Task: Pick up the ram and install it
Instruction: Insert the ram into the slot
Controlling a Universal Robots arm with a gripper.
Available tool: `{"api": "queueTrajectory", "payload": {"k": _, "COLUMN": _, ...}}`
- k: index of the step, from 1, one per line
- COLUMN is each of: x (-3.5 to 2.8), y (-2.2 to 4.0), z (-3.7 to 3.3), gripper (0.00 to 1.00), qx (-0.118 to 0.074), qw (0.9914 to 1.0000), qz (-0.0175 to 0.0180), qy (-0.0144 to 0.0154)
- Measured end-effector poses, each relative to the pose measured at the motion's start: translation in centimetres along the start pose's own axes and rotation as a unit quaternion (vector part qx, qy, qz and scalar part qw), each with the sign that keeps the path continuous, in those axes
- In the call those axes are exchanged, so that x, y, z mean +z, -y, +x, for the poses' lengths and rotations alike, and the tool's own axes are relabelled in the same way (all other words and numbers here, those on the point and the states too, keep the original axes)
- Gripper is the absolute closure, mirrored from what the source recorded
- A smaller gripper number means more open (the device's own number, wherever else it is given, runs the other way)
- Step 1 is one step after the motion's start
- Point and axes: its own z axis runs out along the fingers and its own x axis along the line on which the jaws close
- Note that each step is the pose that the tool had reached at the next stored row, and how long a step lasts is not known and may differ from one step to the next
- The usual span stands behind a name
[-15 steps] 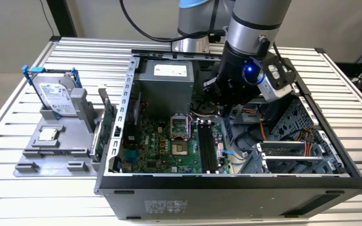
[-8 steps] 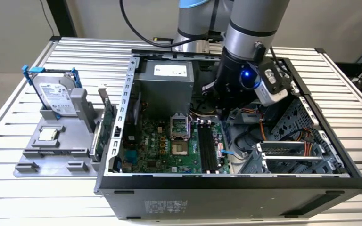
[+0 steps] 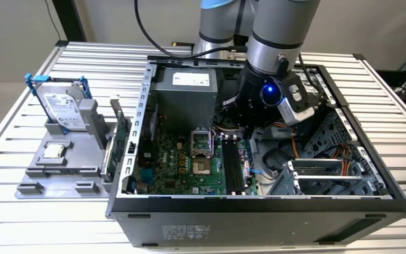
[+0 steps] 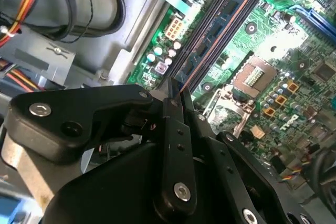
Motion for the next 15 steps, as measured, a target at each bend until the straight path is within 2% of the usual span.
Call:
{"api": "queueTrajectory", "payload": {"k": 7, "x": 1.26, "y": 0.31, "z": 0.1, "gripper": 1.0, "qx": 0.018, "qw": 0.99983, "qz": 0.0001, "qy": -0.0008}}
{"api": "queueTrajectory", "payload": {"k": 13, "x": 2.37, "y": 0.91, "z": 0.12, "gripper": 1.0, "qx": 0.019, "qw": 0.99982, "qz": 0.0002, "qy": -0.0009}}
{"api": "queueTrajectory", "payload": {"k": 15, "x": 2.55, "y": 1.35, "z": 0.11, "gripper": 1.0, "qx": 0.018, "qw": 0.99984, "qz": 0.0002, "qy": -0.0009}}
